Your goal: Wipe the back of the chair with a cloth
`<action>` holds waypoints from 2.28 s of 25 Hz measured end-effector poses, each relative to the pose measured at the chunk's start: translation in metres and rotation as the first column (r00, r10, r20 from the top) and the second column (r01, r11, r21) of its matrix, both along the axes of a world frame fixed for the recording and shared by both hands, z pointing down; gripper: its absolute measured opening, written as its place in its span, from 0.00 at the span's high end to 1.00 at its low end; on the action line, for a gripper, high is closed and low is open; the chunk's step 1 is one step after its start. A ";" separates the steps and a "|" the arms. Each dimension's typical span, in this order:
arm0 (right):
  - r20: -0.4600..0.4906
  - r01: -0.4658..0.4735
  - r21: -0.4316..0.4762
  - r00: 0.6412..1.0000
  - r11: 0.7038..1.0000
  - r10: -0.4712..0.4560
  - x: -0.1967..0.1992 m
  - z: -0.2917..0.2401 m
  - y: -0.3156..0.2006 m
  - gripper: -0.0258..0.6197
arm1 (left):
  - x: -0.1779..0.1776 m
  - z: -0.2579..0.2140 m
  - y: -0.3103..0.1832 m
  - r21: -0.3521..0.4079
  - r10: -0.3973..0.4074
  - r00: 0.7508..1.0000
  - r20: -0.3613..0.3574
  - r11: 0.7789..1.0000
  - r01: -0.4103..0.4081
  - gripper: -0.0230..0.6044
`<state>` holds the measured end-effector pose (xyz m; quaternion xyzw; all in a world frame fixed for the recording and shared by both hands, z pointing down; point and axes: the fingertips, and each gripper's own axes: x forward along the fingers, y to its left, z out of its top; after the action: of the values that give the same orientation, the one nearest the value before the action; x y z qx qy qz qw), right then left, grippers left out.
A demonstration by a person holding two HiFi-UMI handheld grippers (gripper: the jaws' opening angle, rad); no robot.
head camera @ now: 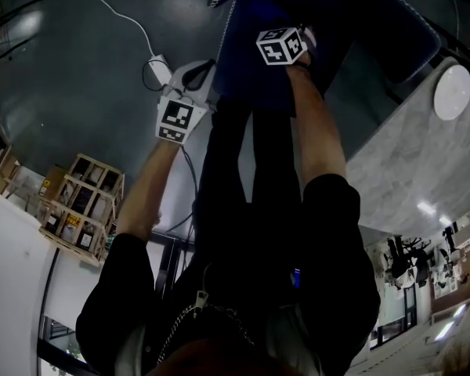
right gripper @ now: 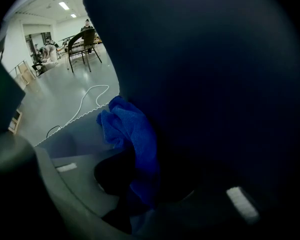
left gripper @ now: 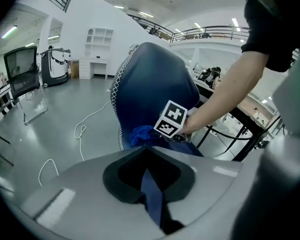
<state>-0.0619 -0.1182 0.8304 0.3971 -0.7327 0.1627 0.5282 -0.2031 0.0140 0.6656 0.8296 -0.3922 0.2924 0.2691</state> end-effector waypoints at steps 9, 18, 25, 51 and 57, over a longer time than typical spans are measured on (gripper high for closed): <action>0.005 -0.097 -0.026 0.995 0.995 0.097 0.041 0.004 0.002 0.81 | 0.027 0.007 -0.009 -0.006 0.041 0.999 -0.009 0.999 -0.041 0.96; -0.036 -0.169 -0.033 0.985 0.985 0.167 0.085 0.004 0.009 0.81 | 0.046 0.010 -0.019 -0.001 0.083 0.996 -0.027 0.997 -0.083 0.96; -0.034 -0.278 -0.050 0.960 0.959 0.276 0.126 0.002 0.011 0.81 | 0.063 0.012 -0.023 0.001 0.124 0.992 -0.036 0.992 -0.124 0.96; -0.034 -0.745 -0.077 0.666 0.662 0.745 0.203 -0.069 0.072 0.81 | 0.086 -0.058 -0.009 0.077 0.240 0.970 -0.043 0.969 -0.236 0.96; 0.108 -0.777 -0.072 0.617 0.625 0.780 0.166 -0.120 0.104 0.81 | 0.065 -0.093 0.010 0.101 0.193 0.981 0.021 0.976 -0.195 0.96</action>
<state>0.1040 -0.0143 0.7107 0.6591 -0.5193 0.4070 0.3609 -0.1383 0.0236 0.5728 0.8750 -0.3253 0.3015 0.1942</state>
